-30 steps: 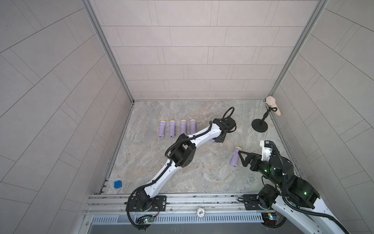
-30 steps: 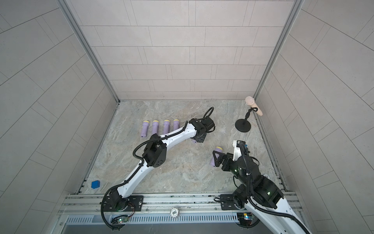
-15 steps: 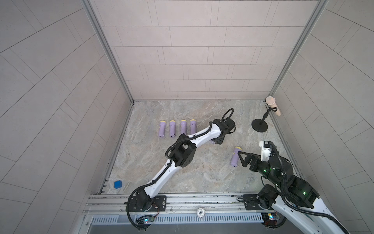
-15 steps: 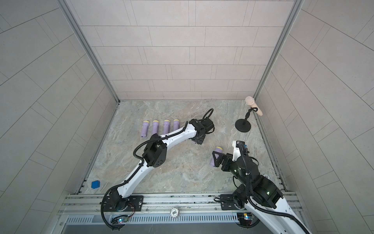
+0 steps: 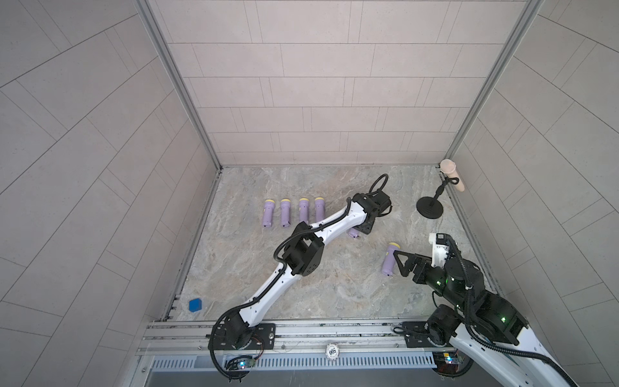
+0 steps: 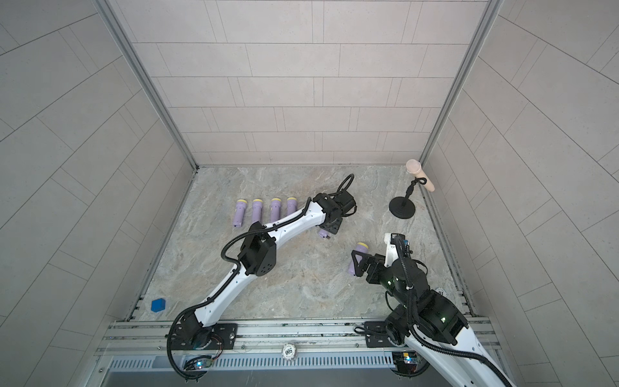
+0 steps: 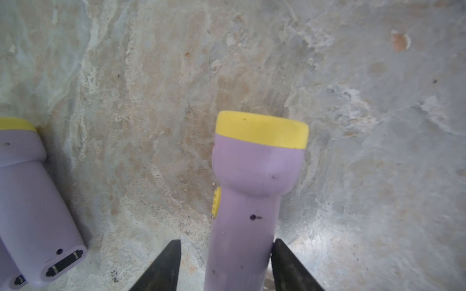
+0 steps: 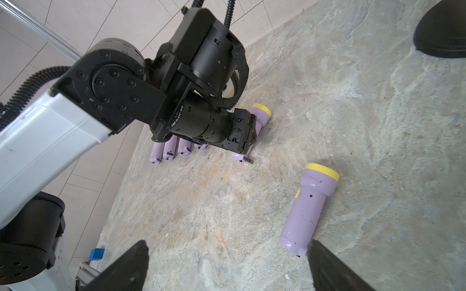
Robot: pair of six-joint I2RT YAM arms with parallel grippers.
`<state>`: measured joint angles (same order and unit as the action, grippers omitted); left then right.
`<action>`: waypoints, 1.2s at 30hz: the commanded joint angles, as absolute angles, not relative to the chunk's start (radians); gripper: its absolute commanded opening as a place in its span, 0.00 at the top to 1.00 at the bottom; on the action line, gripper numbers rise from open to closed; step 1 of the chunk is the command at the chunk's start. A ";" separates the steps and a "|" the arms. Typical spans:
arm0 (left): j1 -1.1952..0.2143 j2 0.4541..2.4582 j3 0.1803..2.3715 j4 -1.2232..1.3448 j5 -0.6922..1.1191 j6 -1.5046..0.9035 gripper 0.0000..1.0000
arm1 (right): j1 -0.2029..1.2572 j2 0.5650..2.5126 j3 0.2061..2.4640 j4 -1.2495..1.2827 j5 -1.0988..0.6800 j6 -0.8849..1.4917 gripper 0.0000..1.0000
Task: Close the plug at the bottom of the flashlight
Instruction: Pick up the flashlight from the center of the board.
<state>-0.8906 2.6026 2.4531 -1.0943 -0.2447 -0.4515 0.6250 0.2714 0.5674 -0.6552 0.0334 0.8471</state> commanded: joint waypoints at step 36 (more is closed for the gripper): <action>-0.884 2.565 2.467 -1.115 -0.296 -0.470 1.00 | 0.622 0.279 0.538 -0.610 0.019 0.871 0.01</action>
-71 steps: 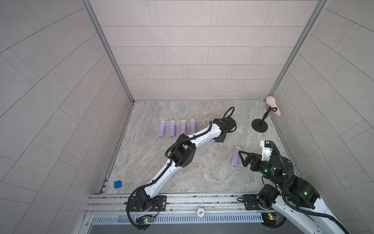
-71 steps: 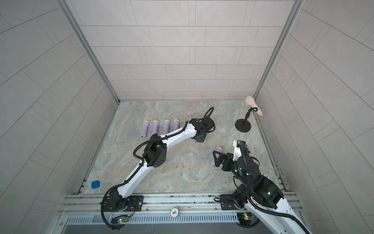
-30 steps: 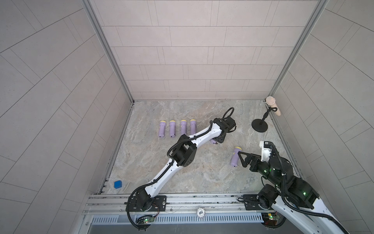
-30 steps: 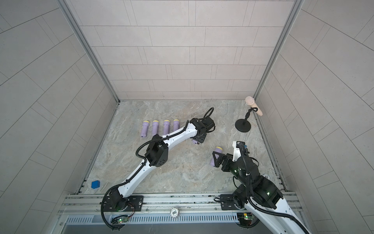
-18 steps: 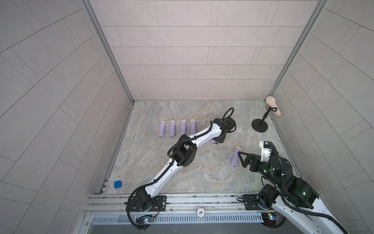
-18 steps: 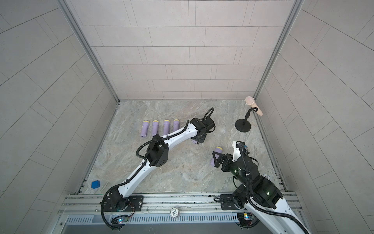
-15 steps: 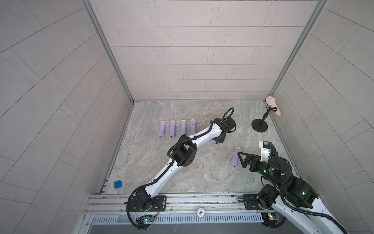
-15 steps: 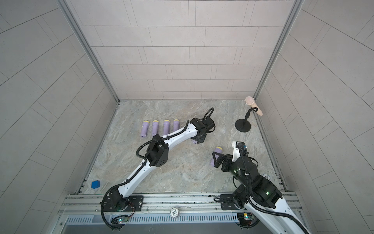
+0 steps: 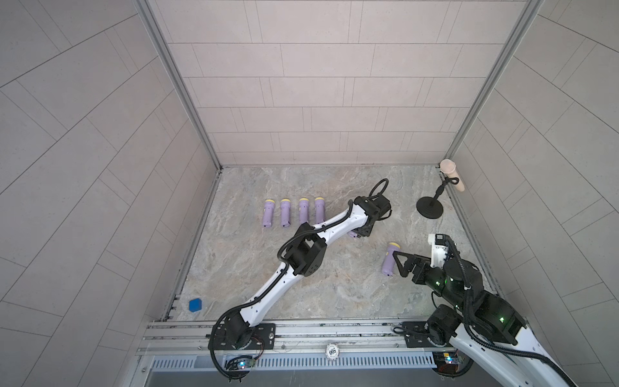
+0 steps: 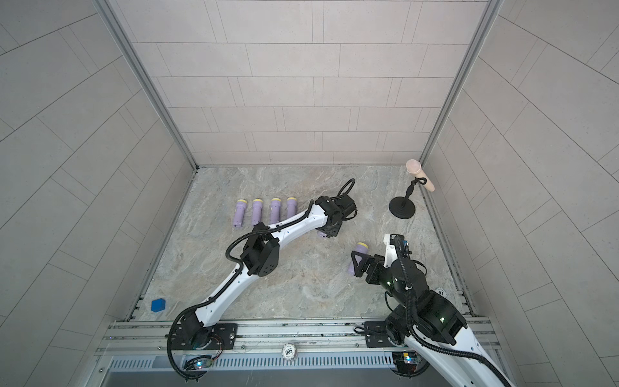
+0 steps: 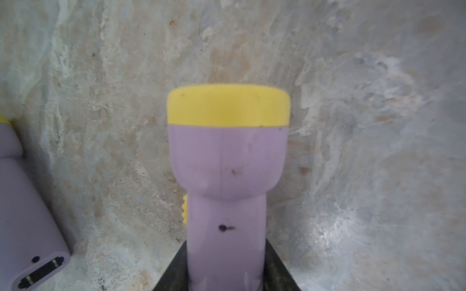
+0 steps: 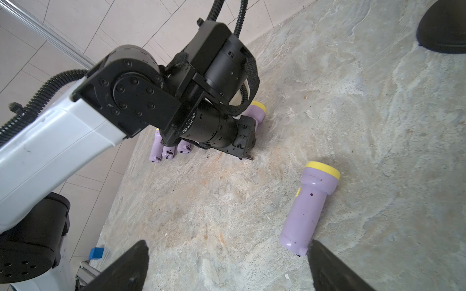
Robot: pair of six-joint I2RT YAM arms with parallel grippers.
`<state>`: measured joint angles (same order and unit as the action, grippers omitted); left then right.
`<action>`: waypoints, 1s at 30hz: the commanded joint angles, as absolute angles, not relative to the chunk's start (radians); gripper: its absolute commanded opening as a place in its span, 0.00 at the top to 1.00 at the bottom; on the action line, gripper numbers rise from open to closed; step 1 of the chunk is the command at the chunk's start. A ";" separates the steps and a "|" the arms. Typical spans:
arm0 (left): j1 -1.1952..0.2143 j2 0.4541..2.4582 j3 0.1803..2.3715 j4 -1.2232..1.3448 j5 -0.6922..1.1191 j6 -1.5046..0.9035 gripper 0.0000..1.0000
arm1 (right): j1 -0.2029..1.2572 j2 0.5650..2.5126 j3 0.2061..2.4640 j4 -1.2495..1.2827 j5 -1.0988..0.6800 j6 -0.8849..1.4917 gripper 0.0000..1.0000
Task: Close the plug at the bottom of the flashlight
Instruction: Pick up the flashlight from the center of the board.
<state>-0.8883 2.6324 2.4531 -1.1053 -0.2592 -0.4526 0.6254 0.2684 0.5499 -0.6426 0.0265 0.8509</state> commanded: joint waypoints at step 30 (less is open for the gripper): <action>-0.645 1.790 1.297 0.207 0.485 -1.144 1.00 | 0.621 0.583 0.458 0.097 -0.156 1.229 0.00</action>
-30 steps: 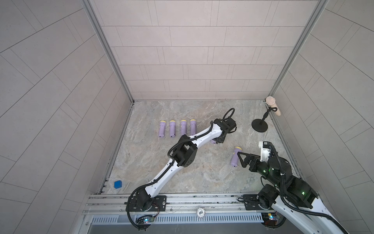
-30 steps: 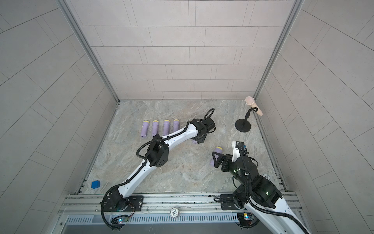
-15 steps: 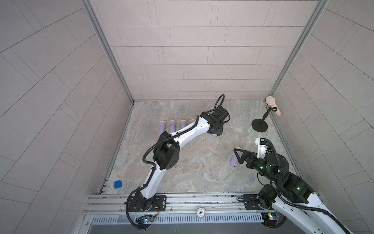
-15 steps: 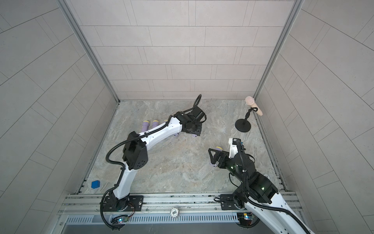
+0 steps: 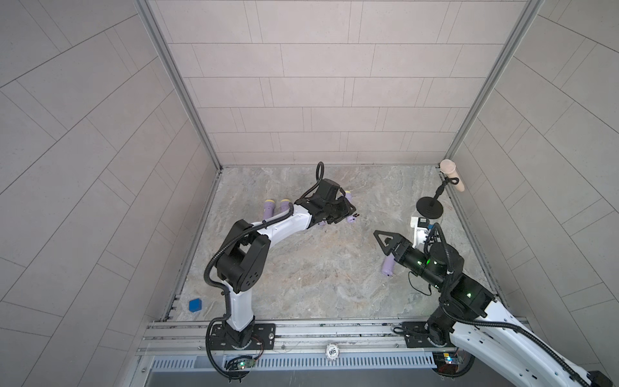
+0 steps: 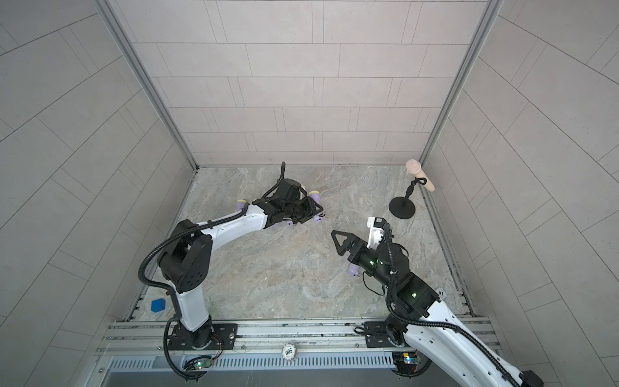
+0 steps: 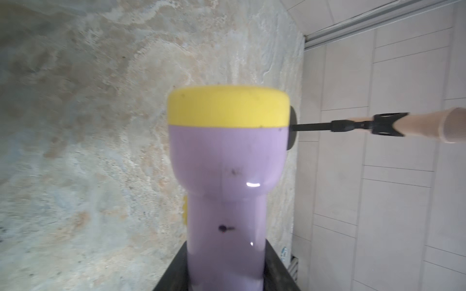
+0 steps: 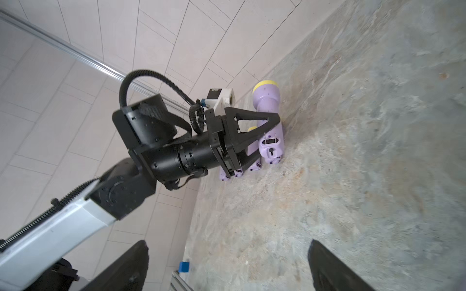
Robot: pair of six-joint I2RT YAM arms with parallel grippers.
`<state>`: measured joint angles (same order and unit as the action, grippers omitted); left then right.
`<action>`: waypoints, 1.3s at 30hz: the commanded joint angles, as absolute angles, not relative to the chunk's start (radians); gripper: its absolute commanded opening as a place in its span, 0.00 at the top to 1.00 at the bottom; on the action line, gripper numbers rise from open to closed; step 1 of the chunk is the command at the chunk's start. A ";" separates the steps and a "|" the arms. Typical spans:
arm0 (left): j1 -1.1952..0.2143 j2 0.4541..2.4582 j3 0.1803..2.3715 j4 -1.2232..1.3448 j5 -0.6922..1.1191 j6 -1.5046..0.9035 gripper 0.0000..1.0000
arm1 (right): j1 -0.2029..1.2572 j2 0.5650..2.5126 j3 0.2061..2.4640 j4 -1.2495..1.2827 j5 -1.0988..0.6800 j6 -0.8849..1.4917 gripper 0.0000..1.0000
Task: Close the plug at the bottom of the flashlight
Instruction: Pick up the flashlight from the center of the board.
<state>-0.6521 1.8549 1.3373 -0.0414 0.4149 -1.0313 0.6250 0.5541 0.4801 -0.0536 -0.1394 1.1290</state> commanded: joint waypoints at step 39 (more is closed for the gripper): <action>-0.682 1.799 0.987 1.034 0.465 -1.623 1.00 | 0.614 0.983 0.421 0.741 -0.037 1.453 0.04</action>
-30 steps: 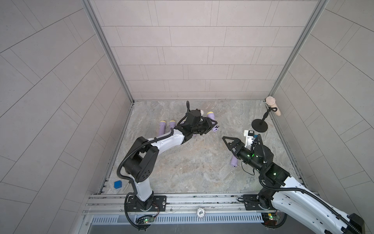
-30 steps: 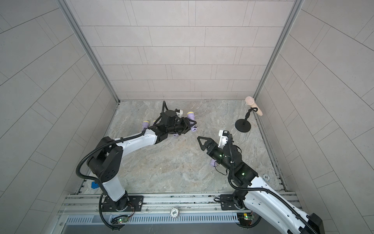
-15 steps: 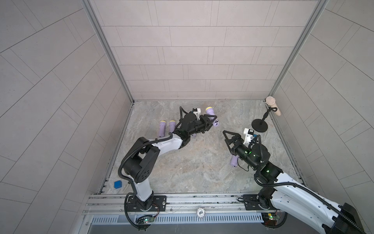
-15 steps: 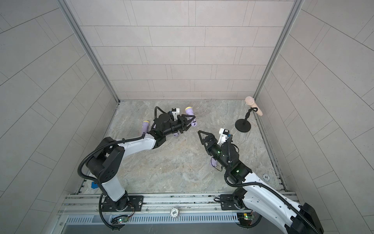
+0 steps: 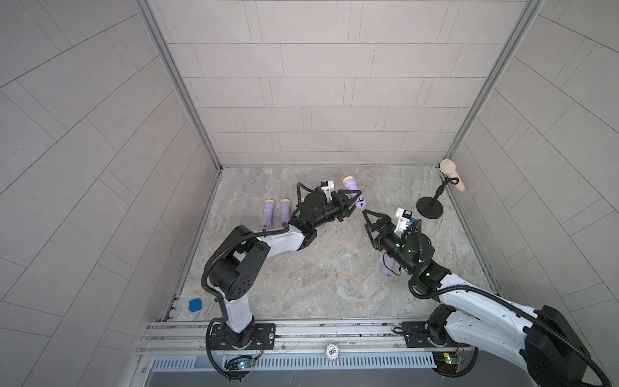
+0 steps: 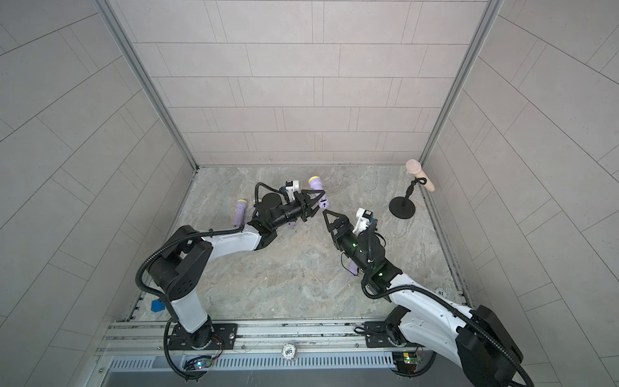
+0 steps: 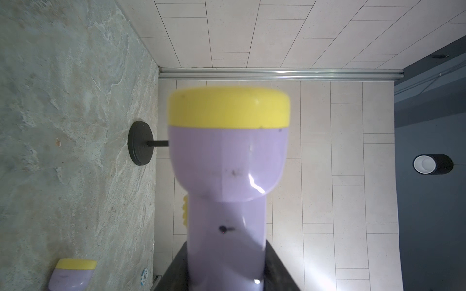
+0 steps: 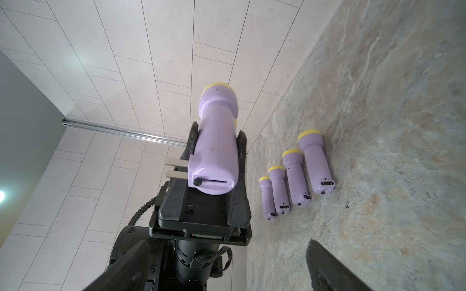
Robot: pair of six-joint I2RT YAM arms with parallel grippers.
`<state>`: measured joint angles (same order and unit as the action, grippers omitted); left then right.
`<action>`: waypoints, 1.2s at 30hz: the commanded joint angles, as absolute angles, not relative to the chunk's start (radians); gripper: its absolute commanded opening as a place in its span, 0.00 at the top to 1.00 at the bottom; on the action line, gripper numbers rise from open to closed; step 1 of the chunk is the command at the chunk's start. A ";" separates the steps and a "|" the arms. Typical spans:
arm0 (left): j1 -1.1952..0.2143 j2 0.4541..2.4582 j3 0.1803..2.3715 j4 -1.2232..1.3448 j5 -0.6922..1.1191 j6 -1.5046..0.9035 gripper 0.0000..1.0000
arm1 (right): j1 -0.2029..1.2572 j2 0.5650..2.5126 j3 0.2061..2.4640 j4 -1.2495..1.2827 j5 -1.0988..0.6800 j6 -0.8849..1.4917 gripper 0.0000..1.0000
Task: Close the plug at the bottom of the flashlight
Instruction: Pick up the flashlight from the center of the board, then close the plug of the flashlight.
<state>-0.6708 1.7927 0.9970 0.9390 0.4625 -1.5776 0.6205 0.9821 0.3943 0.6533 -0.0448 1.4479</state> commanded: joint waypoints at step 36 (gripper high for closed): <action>-0.719 1.845 0.983 1.131 0.438 -1.706 1.00 | 0.541 1.127 0.418 0.964 -0.110 1.417 0.41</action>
